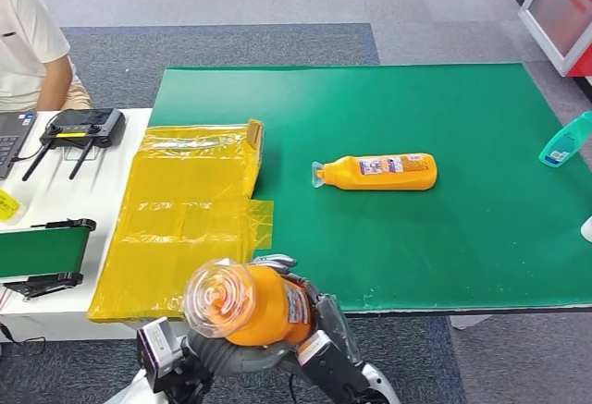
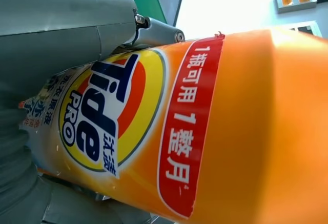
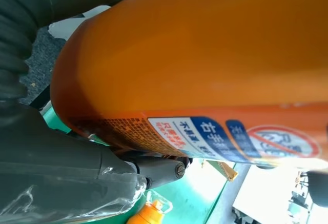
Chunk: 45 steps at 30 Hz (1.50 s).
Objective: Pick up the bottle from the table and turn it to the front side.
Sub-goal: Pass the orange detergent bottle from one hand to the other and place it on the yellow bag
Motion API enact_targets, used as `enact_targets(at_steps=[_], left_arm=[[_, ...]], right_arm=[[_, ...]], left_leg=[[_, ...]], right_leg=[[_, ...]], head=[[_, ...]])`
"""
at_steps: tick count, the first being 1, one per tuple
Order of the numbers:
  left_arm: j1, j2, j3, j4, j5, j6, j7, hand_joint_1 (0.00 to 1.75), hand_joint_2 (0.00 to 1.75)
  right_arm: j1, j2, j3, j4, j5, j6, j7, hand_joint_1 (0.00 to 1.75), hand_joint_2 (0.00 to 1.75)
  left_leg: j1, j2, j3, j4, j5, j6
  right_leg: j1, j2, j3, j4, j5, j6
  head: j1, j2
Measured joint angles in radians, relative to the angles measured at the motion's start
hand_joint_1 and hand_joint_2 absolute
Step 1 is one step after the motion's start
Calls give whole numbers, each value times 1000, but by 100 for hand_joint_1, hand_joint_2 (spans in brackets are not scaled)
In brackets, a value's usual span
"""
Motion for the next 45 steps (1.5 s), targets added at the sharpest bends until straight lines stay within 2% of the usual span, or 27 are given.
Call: enact_targets(at_steps=[4, 8, 13, 18, 21, 28, 32, 35, 39, 45], left_arm=[[1, 4, 4, 1, 0, -1, 0, 175, 175], [6, 9, 8, 5, -3, 0, 0, 175, 175], [17, 10, 4, 4, -29, 18, -14, 175, 175], [43, 12, 18, -22, -96, 122, -28, 175, 175], [59, 16, 55, -40, -158, 200, -11, 175, 175], [95, 15, 168, -55, -274, 286, 38, 175, 175], [98, 12, 232, -53, -251, 262, 77, 175, 175], [95, 14, 273, -51, -298, 266, 94, 175, 175], [44, 23, 319, -17, -403, 276, 169, 175, 175], [-114, 44, 353, 153, -567, 301, 251, 175, 175]], right_arm=[[-9, -1, 7, 24, -14, 6, 0, 175, 175], [-19, -1, 16, 52, -32, 4, 2, 0, 175], [-21, -2, 20, 88, -50, -8, 40, 0, 175], [-10, -2, 15, 112, -85, -33, 69, 0, 175], [2, -3, 6, 119, -100, -50, 74, 0, 175], [59, -16, -32, 83, -126, -88, 74, 0, 175], [97, -25, -62, 42, -133, -80, 68, 0, 175], [113, -27, -83, 22, -135, -66, 61, 0, 175], [119, -27, -116, 0, -140, -40, 52, 0, 175], [111, -27, -143, -8, -116, 8, 49, 0, 175]], left_leg=[[0, 0, 0, 0, 0, 0], [0, 0, 0, 0, 0, 0], [0, 0, 0, 0, 0, 0], [0, 0, 0, 0, 0, 0], [0, 0, 0, 0, 0, 0], [0, 0, 0, 0, 0, 0], [0, 0, 0, 0, -1, 0], [0, 0, 0, 0, -1, 0], [0, 0, 0, 0, 0, 0], [0, 0, 0, 0, 2, -1]], right_leg=[[0, 0, 0, 0, 0, 0], [0, 0, 0, 0, 0, 0], [0, 0, 0, 0, 0, 0], [0, 0, 0, 0, 0, 0], [0, 0, 0, 0, 0, 0], [0, 0, 0, 0, 0, 0], [0, 0, 0, 0, 0, 0], [0, 0, -1, 0, 0, 0], [0, 0, -1, 0, 0, 0], [0, 0, -1, 0, 2, -1]], head=[[0, 0], [0, 0], [0, 0], [0, 0], [0, 0], [0, 0], [0, 0], [0, 0], [0, 0], [0, 0]])
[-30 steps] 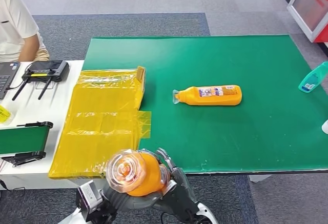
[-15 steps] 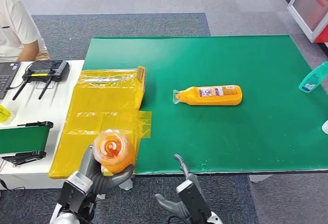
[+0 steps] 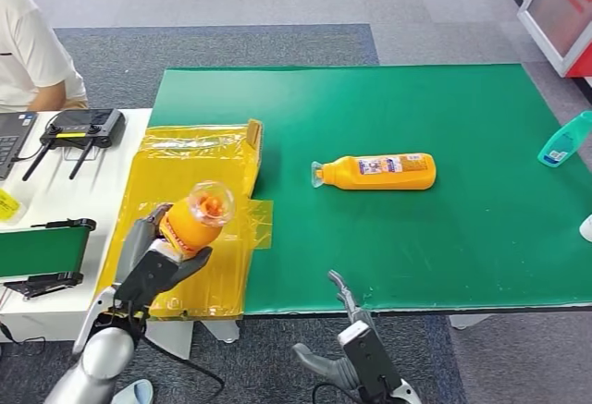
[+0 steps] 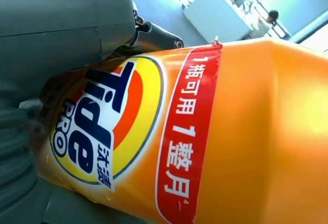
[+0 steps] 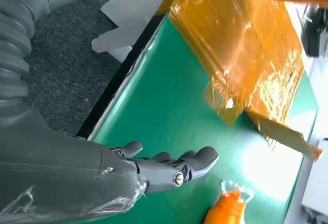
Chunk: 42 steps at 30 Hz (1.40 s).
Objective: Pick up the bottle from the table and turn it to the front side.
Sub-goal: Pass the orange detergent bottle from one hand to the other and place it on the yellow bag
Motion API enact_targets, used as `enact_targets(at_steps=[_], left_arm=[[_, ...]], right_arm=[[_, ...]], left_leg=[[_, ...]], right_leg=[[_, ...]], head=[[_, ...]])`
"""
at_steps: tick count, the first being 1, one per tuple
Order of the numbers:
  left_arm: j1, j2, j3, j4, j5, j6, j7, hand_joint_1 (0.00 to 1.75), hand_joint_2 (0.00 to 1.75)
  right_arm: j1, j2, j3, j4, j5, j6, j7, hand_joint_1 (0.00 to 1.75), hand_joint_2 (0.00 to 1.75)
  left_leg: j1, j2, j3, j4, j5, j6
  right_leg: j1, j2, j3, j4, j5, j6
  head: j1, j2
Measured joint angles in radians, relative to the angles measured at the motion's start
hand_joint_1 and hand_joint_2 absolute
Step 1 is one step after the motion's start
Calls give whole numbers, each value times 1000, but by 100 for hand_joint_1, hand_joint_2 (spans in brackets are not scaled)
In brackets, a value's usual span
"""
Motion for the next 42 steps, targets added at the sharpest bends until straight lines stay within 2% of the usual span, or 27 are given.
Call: enact_targets(at_steps=[3, 7, 12, 17, 22, 27, 37, 39, 41, 42], left_arm=[[-80, 9, 0, 102, -133, 38, 29, 175, 175], [-178, 32, -24, 228, -290, 55, 20, 175, 175], [-272, 44, -73, 362, -356, 12, 16, 175, 175], [-349, 41, -123, 497, -399, -14, 53, 175, 175], [-398, 25, -149, 651, -406, 7, 58, 175, 175], [-432, 7, -203, 771, -516, 40, 92, 175, 175], [-492, -48, -262, 894, -546, 77, 102, 175, 175], [-495, -57, -263, 901, -528, 95, 93, 154, 175], [-495, -63, -263, 904, -513, 119, 86, 67, 175], [-494, -66, -263, 905, -508, 132, 83, 34, 175]], right_arm=[[-9, 0, -2, 0, 2, 16, -4, 0, 175], [-29, 0, -3, 4, 0, 40, -13, 0, 175], [-57, 6, -4, 12, -20, 64, -30, 0, 175], [-83, 24, -4, 27, -25, 87, -36, 0, 175], [-100, 34, -4, 37, -23, 93, -43, 0, 175], [-106, 36, -4, 41, -28, 104, -45, 0, 175], [-126, 55, 11, 59, -33, 128, -48, 0, 175], [-126, 56, 15, 63, -34, 126, -48, 0, 175], [-126, 56, 18, 67, -36, 125, -48, 0, 175], [-126, 56, 18, 68, -37, 124, -48, 0, 175]], left_leg=[[0, 0, 0, 0, 0, 0], [0, 0, 0, 0, 1, 0], [0, 0, 0, 0, 1, 0], [0, 0, 0, 0, 1, 0], [0, 0, 0, 0, 1, 0], [0, 0, 0, 0, 1, 0], [0, 0, 0, 0, 2, 1], [0, 0, 0, 0, 2, 1], [0, 0, 0, 0, 2, 1], [0, 0, 0, 0, 2, 1]], right_leg=[[0, 0, 0, 0, 0, 0], [0, 0, 0, 0, 1, 1], [0, 0, 0, 0, 1, 1], [0, 0, 0, 0, 1, 1], [0, 1, -1, 0, 1, 1], [0, 1, 0, 0, 1, 1], [0, 0, 1, 0, 1, 1], [0, 0, 1, 0, 1, 1], [0, 0, 1, 0, 1, 1], [0, 0, 1, 0, 1, 1]], head=[[0, 0], [0, 0], [0, 0], [0, 0], [0, 0], [0, 0], [0, 0], [0, 0], [0, 0], [0, 0]])
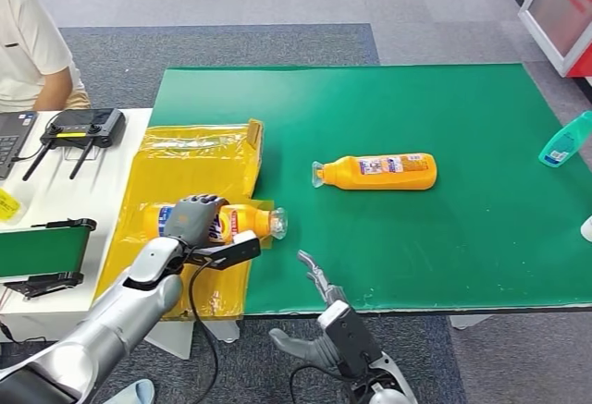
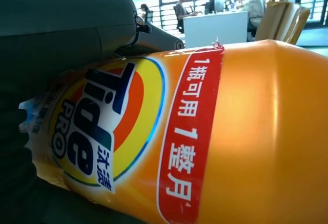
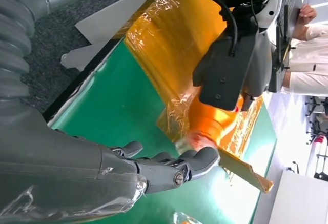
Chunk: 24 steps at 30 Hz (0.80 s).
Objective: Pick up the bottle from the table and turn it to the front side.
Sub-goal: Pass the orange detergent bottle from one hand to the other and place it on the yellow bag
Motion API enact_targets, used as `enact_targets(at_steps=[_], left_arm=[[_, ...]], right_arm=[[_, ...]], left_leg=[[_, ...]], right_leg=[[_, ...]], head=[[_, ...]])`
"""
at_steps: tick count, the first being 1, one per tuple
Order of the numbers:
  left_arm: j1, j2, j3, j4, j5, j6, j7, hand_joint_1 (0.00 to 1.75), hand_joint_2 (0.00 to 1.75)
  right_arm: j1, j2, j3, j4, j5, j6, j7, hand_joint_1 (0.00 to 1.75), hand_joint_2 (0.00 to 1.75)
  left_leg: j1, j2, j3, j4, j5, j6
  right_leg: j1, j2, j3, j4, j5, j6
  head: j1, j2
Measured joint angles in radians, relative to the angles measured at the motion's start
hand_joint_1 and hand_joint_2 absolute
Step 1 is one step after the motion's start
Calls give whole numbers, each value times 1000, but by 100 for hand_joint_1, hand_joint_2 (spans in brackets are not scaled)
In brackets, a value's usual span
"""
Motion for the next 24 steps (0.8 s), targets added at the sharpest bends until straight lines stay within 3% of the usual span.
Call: enact_targets(at_steps=[1, 24], left_arm=[[1, -3, 1, 0, 6, 12, -3, 0, 175], [41, -20, 12, -52, 37, 53, -43, 0, 175]], right_arm=[[0, 0, 0, 2, 0, -1, 0, 0, 175], [2, -1, 29, 31, 32, -36, 21, 0, 175]], left_leg=[[0, 0, 0, 0, 0, 0], [0, 0, 0, 0, 0, 0]], right_leg=[[0, 0, 0, 0, 0, 0], [0, 0, 0, 0, 0, 0]], head=[[0, 0], [0, 0]])
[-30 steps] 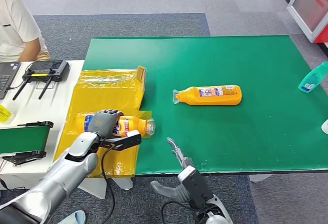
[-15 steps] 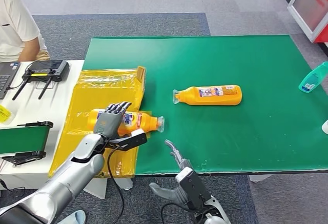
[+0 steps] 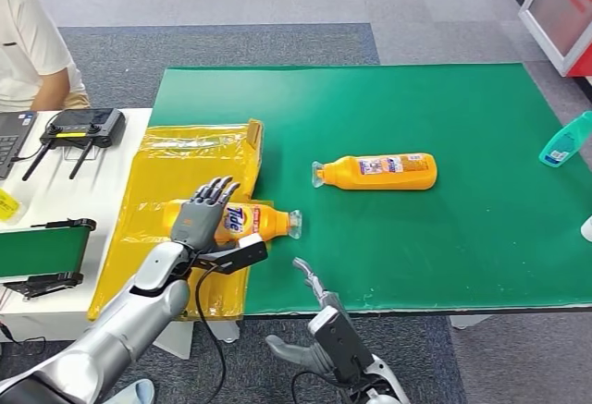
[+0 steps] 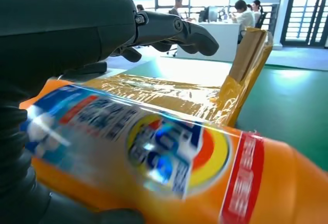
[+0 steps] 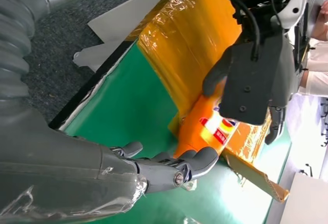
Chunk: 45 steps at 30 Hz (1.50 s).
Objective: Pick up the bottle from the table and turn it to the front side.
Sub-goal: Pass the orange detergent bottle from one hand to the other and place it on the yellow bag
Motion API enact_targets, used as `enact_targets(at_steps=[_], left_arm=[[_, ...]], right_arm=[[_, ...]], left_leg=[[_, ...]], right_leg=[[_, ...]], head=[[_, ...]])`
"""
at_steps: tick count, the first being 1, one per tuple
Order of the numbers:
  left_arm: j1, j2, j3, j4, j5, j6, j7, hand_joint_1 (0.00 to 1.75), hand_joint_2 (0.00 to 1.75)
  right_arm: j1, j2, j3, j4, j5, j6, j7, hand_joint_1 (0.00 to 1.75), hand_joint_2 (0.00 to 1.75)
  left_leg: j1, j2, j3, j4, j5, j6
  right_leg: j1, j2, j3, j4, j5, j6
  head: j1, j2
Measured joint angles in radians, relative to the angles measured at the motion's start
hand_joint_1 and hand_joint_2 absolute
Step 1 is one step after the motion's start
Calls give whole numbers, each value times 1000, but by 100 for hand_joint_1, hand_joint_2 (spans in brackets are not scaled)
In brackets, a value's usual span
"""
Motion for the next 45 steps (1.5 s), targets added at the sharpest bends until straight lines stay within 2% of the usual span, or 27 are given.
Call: enact_targets(at_steps=[10, 15, 20, 27, 31, 35, 40, 45], left_arm=[[100, -17, 71, -173, 281, -67, -117, 0, 175], [238, -48, 98, -388, 652, -226, -169, 0, 175], [368, -45, 93, -603, 812, -287, -196, 0, 175], [559, -34, 120, -826, 894, -245, -231, 0, 175], [633, -31, 142, -895, 1002, -276, -254, 0, 175], [719, -17, 152, -958, 1036, -293, -268, 0, 175], [783, 0, 152, -1012, 1021, -288, -264, 0, 175], [804, 9, 151, -1034, 1016, -280, -261, 0, 175]], right_arm=[[13, 0, 5, 7, 3, -23, 6, 0, 175], [37, -2, 5, 4, 0, -90, 17, 0, 175], [60, -9, 4, -21, -11, -127, 19, 0, 175], [90, -19, -14, -74, -25, -141, 44, 0, 175], [105, -22, -34, -92, -18, -161, 79, 0, 175], [118, -22, -80, -110, -23, -167, 117, 0, 175], [137, -23, -142, -140, -13, -164, 146, 0, 175], [153, -23, -177, -161, -13, -160, 148, 0, 175]], left_leg=[[0, 0, 0, 0, 0, 0], [0, 0, 0, 0, -2, 0], [0, 0, -1, 0, -3, -1], [0, 1, 0, 0, -5, -2], [0, 1, 0, 0, -5, -1], [0, 1, 0, 0, -5, -1], [0, 1, 0, 0, -6, 0], [0, 1, 0, 0, -6, 0]], right_leg=[[0, 0, -1, 0, 0, 0], [0, 1, -1, 0, -1, 0], [0, 1, -1, 0, -2, -1], [1, 1, -1, 0, -4, -1], [0, 1, -1, 0, -4, -1], [0, 1, -1, 0, -4, -1], [0, 1, -1, 0, -5, 0], [0, 1, -1, 0, -5, 0]], head=[[0, 0], [0, 0], [0, 0], [0, 0], [0, 0], [0, 0], [0, 0], [0, 0]])
